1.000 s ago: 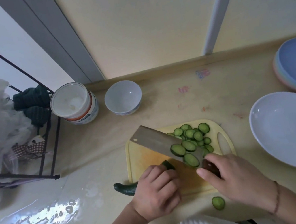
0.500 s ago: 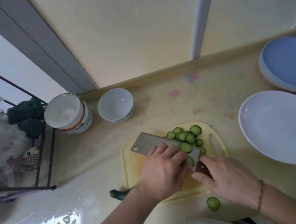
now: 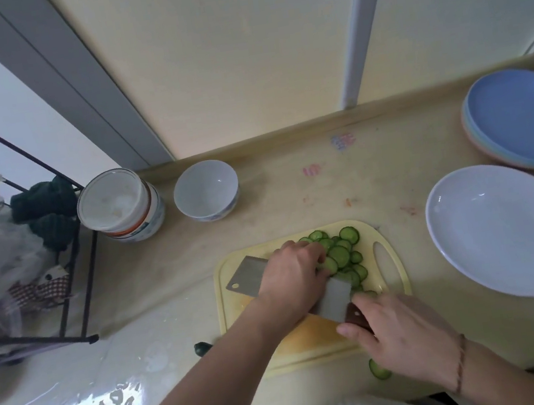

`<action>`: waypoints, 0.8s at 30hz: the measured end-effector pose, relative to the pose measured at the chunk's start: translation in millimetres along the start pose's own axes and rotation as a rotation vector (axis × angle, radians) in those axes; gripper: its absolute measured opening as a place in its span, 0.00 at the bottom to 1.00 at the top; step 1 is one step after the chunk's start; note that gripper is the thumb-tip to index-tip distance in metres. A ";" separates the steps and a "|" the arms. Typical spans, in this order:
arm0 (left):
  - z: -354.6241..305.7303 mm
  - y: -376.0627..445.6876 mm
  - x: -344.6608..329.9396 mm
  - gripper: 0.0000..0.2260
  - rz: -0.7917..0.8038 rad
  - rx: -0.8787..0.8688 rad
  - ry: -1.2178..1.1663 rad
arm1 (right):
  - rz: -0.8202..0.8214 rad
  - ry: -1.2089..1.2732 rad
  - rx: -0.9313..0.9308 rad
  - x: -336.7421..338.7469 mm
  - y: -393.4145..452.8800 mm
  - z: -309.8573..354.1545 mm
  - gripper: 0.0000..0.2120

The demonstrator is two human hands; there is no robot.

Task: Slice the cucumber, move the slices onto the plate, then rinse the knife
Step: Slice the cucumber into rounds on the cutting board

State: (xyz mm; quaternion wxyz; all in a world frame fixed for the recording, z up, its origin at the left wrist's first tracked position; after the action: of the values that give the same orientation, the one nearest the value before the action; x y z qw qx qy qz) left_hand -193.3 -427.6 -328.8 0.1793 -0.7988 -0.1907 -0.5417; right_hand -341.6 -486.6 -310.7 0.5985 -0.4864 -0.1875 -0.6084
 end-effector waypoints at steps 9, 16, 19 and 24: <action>-25.0 -61.9 73.0 0.01 -0.625 -0.328 -0.237 | -0.022 0.545 -0.090 -8.2 3.0 1.8 0.18; 38.7 -120.7 -12.7 0.13 -0.376 -0.185 0.110 | 0.156 0.802 -0.197 -24.5 12.2 2.3 0.21; 46.4 -121.7 -26.6 0.12 -0.329 -0.121 0.082 | 0.218 0.797 -0.204 -27.4 14.3 1.8 0.22; 49.1 -116.7 -29.8 0.11 -0.323 -0.137 -0.006 | 0.249 0.896 -0.281 -26.2 15.4 -9.8 0.24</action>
State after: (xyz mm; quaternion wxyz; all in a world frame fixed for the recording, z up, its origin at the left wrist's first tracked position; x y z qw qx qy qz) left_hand -222.6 -306.0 -364.4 0.0346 -0.7698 -0.2799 -0.5726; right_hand -336.2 -483.6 -342.0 0.6171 -0.2715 0.2322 -0.7011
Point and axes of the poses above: each hand's wrist, its own y-axis towards the middle knuckle, its own x-axis out of the back of the hand, z = x × y, the point moved 5 cm from there along y, towards the middle knuckle, and after that the axes turned 6 degrees about y, right-handed, at the moved point
